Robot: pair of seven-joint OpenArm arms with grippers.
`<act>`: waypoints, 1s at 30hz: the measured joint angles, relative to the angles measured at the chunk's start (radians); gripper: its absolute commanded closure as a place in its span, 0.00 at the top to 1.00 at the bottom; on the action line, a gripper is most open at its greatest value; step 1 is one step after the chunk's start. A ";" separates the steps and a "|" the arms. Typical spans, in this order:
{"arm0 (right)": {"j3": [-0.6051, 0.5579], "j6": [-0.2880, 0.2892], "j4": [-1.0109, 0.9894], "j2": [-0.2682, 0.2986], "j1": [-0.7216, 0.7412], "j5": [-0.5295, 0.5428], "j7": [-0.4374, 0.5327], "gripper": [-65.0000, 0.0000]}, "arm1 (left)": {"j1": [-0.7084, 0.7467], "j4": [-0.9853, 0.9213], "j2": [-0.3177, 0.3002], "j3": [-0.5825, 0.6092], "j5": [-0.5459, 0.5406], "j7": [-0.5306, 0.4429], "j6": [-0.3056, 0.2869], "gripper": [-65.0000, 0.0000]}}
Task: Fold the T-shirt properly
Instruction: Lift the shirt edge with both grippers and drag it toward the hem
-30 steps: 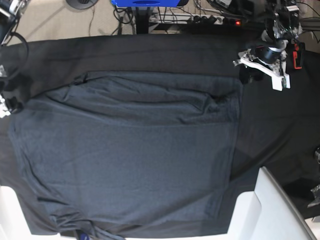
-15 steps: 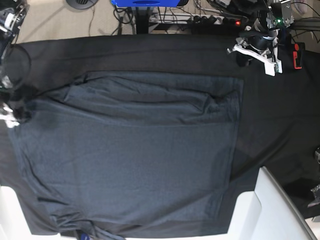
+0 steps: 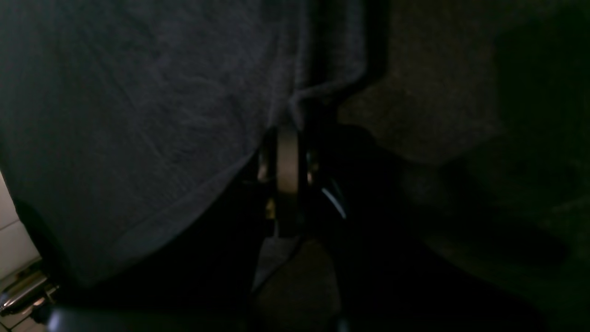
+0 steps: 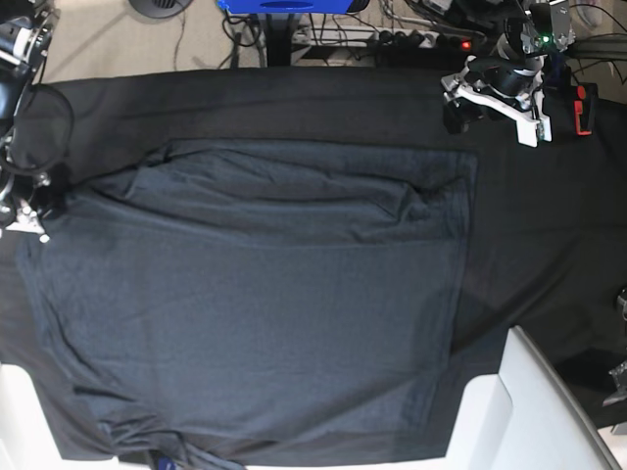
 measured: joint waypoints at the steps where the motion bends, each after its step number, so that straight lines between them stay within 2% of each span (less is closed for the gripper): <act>1: 0.001 0.000 0.000 -0.002 0.000 0.000 0.001 0.03 | -0.001 0.000 0.000 0.000 -0.006 0.000 0.001 0.74; 6: 0.001 0.000 -0.008 -0.002 0.002 0.004 0.000 0.00 | -0.039 -0.042 -0.001 -0.002 -0.117 -0.004 0.001 0.74; 14: 0.003 0.000 -0.008 -0.002 0.002 0.005 -0.003 0.00 | -0.140 -0.201 0.000 -0.004 -0.126 -0.032 -0.005 0.74; 26: 0.003 0.001 -0.008 -0.002 0.002 0.005 -0.003 0.00 | -0.279 -0.329 -0.002 0.002 -0.134 -0.064 -0.018 0.73; 28: 0.003 0.001 -0.008 -0.002 0.002 0.005 -0.003 0.00 | -0.289 -0.340 -0.002 0.002 -0.134 -0.065 -0.019 0.70; 30: 0.003 0.001 -0.008 -0.002 0.002 0.005 -0.003 0.00 | -0.291 -0.347 -0.002 0.002 -0.132 -0.074 -0.018 0.57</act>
